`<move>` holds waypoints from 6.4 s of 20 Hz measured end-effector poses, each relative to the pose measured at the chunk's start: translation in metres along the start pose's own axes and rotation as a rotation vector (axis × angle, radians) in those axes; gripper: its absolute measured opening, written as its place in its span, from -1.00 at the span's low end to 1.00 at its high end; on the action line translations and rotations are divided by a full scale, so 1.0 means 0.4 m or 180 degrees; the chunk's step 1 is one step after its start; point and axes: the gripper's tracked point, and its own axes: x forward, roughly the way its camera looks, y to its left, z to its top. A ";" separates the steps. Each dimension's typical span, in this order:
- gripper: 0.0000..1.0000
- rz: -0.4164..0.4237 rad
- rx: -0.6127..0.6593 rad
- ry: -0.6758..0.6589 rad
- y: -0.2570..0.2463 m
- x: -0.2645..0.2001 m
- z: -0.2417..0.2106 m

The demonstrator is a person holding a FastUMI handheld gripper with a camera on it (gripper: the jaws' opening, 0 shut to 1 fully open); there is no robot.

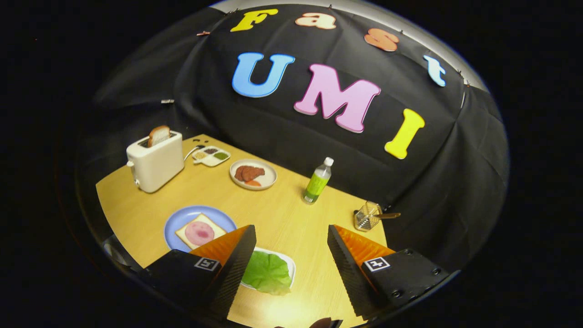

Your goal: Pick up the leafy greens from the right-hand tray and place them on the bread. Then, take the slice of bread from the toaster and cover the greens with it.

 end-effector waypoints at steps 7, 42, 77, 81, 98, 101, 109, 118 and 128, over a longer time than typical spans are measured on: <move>0.93 0.0530 -0.0010 0.0600 0.053 0.128 -0.229; -0.86 0.0783 0.0864 0.1099 0.093 0.202 -0.273; 0.33 0.0946 0.0659 0.0323 0.388 0.207 0.193; 0.37 0.1095 0.0641 0.0101 0.450 0.189 0.330; 0.37 0.1469 0.0238 -0.0029 0.938 0.313 0.701; 0.37 0.1417 0.0200 0.0112 0.996 0.374 0.691; 0.42 0.1084 0.0191 0.0615 1.074 0.537 0.605; -0.72 0.1128 0.0493 0.0624 1.070 0.524 0.629; -0.72 0.1336 0.0811 0.0089 0.856 0.323 0.766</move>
